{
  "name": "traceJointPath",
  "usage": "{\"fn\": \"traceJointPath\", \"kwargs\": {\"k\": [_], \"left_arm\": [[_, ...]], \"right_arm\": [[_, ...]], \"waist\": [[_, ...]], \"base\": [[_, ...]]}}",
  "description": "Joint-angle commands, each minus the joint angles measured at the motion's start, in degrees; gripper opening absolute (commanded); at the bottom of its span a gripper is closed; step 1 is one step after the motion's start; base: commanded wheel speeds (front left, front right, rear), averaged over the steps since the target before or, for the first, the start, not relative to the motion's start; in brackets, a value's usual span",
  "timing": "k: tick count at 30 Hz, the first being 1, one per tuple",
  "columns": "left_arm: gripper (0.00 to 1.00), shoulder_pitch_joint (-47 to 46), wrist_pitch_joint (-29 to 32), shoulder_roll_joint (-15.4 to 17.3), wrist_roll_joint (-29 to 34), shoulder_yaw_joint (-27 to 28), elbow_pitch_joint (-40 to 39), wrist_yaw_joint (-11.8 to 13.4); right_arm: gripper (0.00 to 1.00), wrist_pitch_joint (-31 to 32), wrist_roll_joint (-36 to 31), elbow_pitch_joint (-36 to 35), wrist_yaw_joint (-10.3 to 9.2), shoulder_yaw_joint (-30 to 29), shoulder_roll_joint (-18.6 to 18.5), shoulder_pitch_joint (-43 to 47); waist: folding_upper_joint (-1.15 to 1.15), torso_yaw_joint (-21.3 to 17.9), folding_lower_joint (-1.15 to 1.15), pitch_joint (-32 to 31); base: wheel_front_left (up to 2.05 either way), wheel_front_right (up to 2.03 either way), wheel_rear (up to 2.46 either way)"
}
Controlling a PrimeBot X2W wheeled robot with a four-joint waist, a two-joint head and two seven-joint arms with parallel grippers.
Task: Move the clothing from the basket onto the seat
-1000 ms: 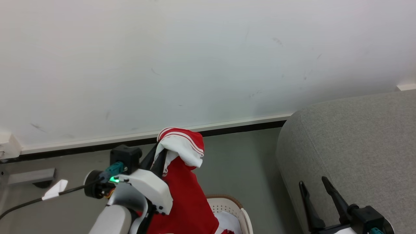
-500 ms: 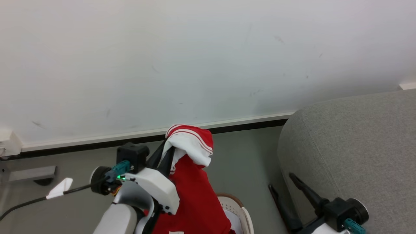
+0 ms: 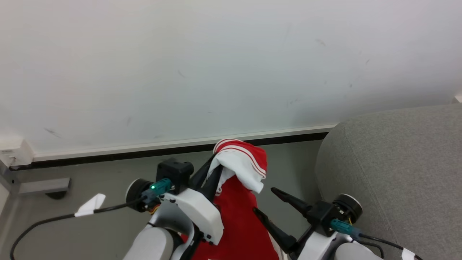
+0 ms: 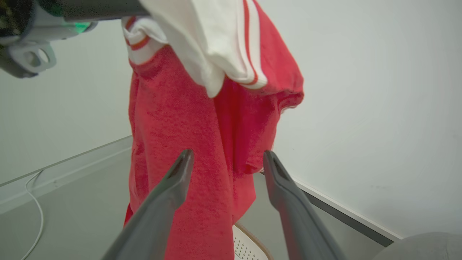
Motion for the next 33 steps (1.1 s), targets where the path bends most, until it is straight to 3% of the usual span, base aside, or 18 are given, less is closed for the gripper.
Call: {"fn": "traceJointPath", "kwargs": {"k": [1,18,19,20,33], "left_arm": [[0.00,-0.74,0.16,-0.26,-0.17,-0.55,-0.48,-0.26],[0.00,-1.71,1.62,-2.17,-2.55,-5.81,-2.70,-0.90],[0.00,-1.76,1.64,-2.22,-2.57,-6.03,-2.77,-0.82],[0.00,-1.84,1.70,-2.27,-2.65,-6.15,-2.82,-0.77],[0.00,-1.31,0.68,-0.82,-3.33,-4.86,0.09,0.91]], "right_arm": [[1.00,0.06,1.06,1.06,-0.13,1.71,0.40,-1.60],[1.00,-0.02,10.80,12.81,-0.12,16.95,7.02,-10.03],[0.28,-0.02,11.79,12.88,-0.12,17.12,7.38,-10.22],[0.00,-0.02,12.76,12.85,-0.12,16.96,7.57,-10.45],[0.00,-0.03,14.84,8.22,-0.12,14.62,5.57,-9.23]], "waist": [[0.00,0.25,0.00,0.10],[0.00,1.17,0.00,-0.18],[0.00,1.20,0.00,-0.19],[0.00,1.26,0.00,-0.16],[0.00,0.46,0.00,0.25]], "base": [[0.00,0.00,0.00],[0.00,0.00,0.00],[0.00,0.00,0.00],[0.00,0.00,0.00],[0.00,0.00,0.00]]}}
